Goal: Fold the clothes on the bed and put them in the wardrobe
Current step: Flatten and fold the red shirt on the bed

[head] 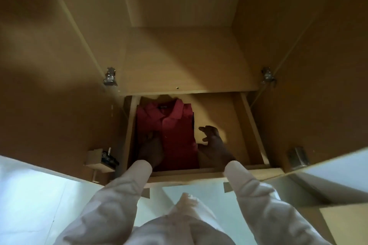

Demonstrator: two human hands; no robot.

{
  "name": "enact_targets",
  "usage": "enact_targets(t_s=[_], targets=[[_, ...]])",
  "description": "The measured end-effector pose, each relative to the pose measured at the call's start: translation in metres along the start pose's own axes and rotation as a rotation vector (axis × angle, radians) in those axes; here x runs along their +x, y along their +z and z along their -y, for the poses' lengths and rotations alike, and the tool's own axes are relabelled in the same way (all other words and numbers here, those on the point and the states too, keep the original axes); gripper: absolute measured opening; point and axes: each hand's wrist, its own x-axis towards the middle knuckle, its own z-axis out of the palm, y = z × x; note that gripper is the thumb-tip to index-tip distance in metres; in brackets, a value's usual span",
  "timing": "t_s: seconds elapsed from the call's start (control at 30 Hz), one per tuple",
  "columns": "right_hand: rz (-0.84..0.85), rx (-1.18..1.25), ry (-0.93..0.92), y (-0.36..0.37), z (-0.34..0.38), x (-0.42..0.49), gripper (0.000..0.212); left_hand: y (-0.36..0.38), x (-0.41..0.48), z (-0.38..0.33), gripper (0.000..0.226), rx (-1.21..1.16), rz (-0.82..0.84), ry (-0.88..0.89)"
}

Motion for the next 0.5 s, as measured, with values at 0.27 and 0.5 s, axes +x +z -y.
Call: enact_targets(t_s=[0.27, 0.5], targets=[[-0.314, 0.119, 0.093, 0.006, 0.029, -0.134, 0.042, 0.013, -0.089, -0.023, 0.039, -0.513, 0.215, 0.443], [-0.412, 0.282, 0.247, 0.101, 0.048, -0.276, 0.026, 0.058, -0.176, 0.055, 0.029, -0.565, 0.488, 0.430]])
